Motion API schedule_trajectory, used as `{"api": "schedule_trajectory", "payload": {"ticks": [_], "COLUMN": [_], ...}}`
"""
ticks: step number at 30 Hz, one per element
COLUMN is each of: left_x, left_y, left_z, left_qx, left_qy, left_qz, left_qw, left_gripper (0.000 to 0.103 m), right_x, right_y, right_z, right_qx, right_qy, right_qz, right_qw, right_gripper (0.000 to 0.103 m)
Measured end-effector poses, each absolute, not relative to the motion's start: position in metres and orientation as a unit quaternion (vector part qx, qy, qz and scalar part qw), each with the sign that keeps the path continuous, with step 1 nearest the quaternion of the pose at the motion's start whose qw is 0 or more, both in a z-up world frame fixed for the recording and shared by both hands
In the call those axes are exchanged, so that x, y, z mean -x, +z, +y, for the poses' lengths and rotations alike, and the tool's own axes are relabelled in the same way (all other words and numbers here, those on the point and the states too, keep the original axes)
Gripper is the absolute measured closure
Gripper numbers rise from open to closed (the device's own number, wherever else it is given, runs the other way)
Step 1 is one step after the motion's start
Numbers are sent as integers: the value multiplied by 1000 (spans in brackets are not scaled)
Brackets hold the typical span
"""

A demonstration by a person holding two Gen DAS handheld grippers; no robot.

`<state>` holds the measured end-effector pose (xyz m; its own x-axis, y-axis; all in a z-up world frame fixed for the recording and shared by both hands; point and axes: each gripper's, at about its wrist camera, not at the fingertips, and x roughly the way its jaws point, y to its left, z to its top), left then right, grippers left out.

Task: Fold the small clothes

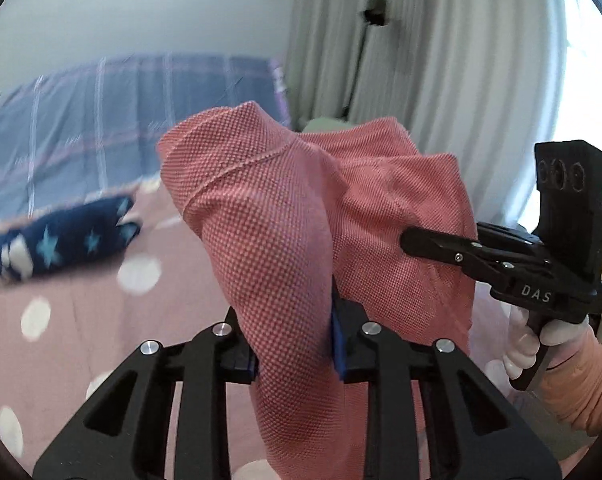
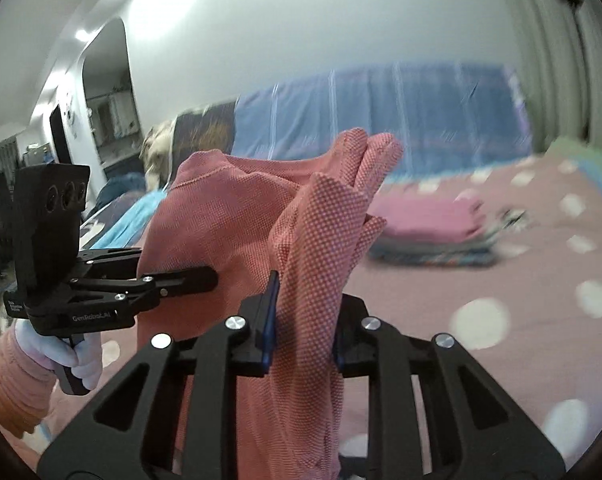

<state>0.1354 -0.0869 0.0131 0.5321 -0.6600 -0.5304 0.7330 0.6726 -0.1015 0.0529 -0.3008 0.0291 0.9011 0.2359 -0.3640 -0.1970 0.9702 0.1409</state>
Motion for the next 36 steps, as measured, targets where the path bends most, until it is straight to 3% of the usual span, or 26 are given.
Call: {"api": "schedule_trajectory", "payload": {"ticks": [8, 18, 26, 36], "left_x": [-101, -108, -141, -195], "left_y": [65, 95, 79, 41], "left_z": [-200, -360, -469, -550], "left_qx": [-122, -156, -171, -186], "left_qy": [-471, -536, -549, -531], "left_qz": [220, 204, 232, 257], "left_qw": [845, 804, 784, 786], "left_gripper": [76, 75, 75, 75], "right_x": [7, 18, -13, -81], "right_y": [68, 104, 93, 68], "right_z": [-386, -520, -615, -682], "right_qx": [-67, -65, -88, -115], "right_qy": [18, -117, -189, -232], "right_qz": [147, 140, 161, 194], "right_qw": [987, 981, 965, 946], "right_gripper": [81, 81, 81, 82]}}
